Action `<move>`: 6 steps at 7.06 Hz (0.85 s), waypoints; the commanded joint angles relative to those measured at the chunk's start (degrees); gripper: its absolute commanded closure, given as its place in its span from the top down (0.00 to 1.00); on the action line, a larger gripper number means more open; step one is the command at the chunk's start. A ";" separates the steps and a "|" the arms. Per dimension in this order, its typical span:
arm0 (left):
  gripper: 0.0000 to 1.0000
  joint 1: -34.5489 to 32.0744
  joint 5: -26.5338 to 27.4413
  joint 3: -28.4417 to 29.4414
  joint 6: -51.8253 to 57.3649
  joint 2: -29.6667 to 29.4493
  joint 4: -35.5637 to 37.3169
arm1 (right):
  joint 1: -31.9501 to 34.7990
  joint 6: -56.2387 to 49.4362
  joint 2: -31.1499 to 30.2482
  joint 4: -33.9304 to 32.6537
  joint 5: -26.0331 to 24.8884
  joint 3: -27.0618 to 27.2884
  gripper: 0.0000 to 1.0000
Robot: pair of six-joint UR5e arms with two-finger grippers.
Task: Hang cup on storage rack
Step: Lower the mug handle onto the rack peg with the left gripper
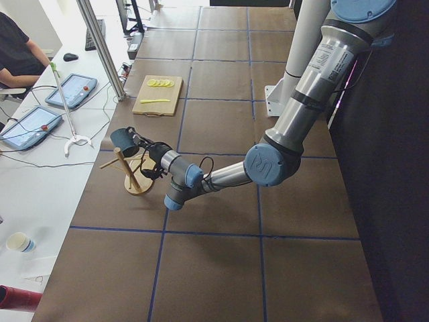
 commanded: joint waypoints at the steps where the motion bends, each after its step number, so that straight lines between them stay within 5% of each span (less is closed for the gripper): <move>1: 0.44 -0.08 0.09 0.37 0.16 0.00 0.01 | 0.00 0.00 0.00 0.00 0.00 0.00 1.00; 5: 0.63 -0.08 0.00 0.55 0.24 0.09 0.10 | 0.00 0.00 0.00 0.00 0.00 0.00 1.00; 6: 1.00 -0.26 -0.09 0.55 0.50 0.17 0.10 | 0.00 0.00 0.09 0.00 0.00 0.00 1.00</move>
